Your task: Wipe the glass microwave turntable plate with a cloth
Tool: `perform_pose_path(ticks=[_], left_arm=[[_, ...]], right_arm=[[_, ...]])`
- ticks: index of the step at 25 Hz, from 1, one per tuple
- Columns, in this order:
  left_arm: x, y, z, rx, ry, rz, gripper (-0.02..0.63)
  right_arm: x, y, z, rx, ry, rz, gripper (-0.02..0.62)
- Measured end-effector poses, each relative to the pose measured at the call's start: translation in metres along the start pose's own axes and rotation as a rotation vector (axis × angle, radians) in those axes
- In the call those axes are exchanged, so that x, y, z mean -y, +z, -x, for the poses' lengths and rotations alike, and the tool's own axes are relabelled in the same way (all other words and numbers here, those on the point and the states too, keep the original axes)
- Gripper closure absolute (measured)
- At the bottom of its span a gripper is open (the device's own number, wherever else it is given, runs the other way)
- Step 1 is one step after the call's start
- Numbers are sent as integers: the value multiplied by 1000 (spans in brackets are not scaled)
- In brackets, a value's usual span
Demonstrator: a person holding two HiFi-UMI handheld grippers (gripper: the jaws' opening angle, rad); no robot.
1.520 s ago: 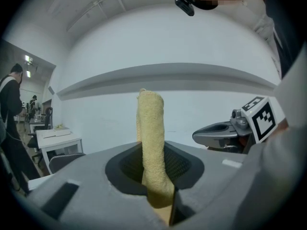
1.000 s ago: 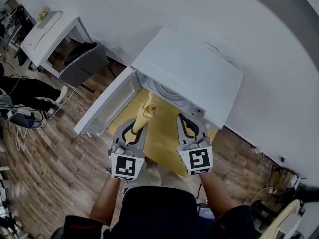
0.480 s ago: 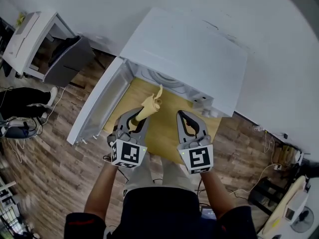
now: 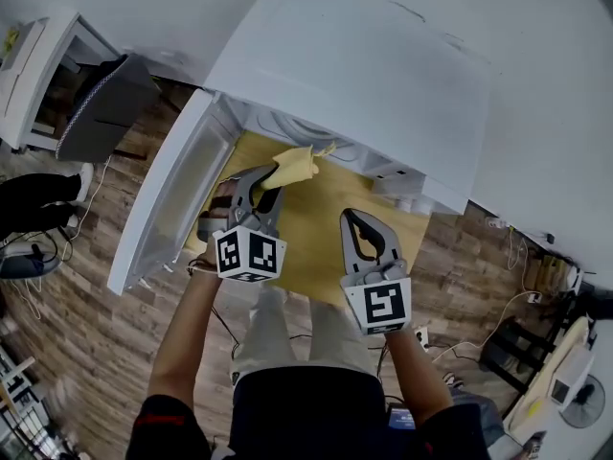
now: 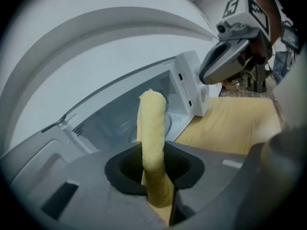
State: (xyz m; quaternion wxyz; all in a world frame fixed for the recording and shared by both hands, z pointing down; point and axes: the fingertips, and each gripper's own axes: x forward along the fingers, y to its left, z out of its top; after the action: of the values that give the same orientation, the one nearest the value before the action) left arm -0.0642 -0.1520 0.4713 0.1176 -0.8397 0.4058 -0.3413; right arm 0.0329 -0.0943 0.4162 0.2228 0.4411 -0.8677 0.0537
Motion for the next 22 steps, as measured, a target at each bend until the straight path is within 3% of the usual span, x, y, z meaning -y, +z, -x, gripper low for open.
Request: perform_pose_path(ticks=[14,22], left_arm=[[-26,11,-64,-8,57,-324,523],[-32,16,-98,-37,103,-501,525]], right_arm=[[-26,-54,4,-70,29,2,584],[-27,-79,1,-92,2,-53,584]])
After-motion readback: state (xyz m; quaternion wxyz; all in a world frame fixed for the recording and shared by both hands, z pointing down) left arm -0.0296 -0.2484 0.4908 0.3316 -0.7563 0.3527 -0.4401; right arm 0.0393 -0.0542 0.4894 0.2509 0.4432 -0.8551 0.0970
